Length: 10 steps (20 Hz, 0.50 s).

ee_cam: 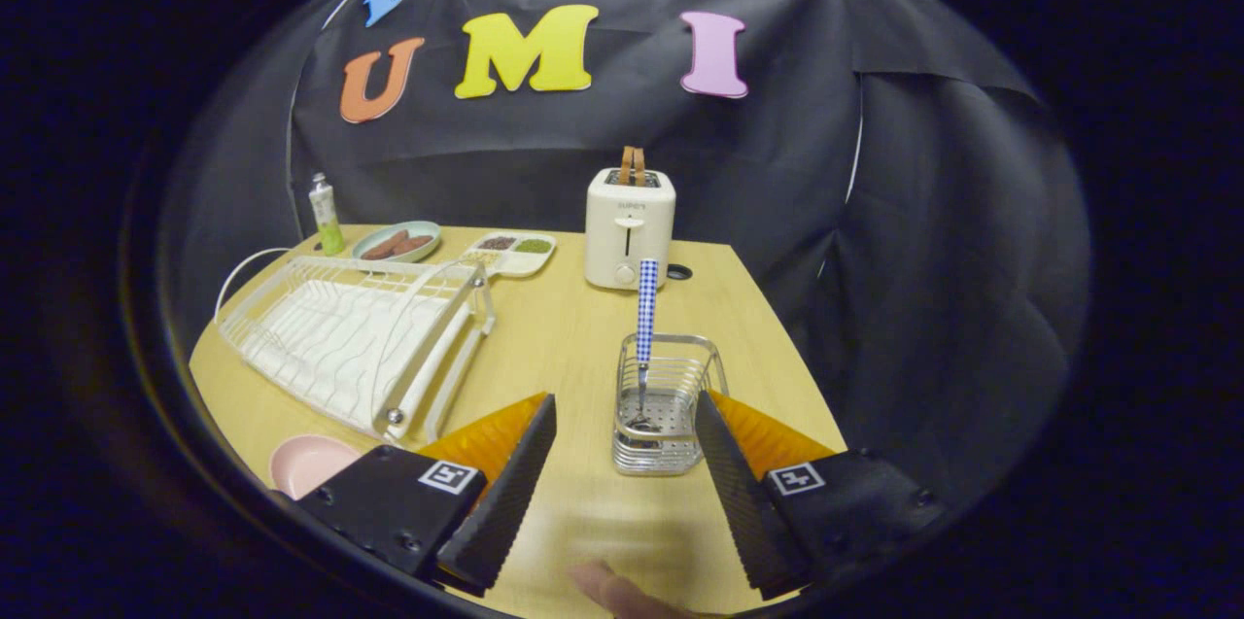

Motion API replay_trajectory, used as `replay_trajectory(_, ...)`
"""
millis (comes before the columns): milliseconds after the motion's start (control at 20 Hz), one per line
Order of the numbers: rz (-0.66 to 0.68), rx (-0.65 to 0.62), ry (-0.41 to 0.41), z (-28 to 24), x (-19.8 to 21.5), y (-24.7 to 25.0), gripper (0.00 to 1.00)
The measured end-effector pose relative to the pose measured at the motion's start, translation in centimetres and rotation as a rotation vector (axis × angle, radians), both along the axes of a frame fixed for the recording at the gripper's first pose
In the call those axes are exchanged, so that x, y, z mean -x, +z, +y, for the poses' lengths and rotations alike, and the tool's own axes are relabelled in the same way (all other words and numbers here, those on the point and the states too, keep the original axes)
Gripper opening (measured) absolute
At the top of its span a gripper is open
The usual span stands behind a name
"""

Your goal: Take the plate from the dish rack, then take the spoon from the basket and place it into the plate.

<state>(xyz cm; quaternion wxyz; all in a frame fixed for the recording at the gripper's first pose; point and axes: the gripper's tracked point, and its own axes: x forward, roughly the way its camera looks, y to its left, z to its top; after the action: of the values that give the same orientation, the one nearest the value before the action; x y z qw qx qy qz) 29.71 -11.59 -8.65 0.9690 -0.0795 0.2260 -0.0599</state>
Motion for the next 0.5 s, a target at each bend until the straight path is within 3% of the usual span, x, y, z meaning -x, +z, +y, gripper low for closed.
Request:
replay_trajectory(200,-0.009,0.045,-0.042,-0.3,-4.6,0.9,0.94)
replay_trajectory(500,0.069,-0.026,-0.089,-1.5,-9.1,-0.6,0.92)
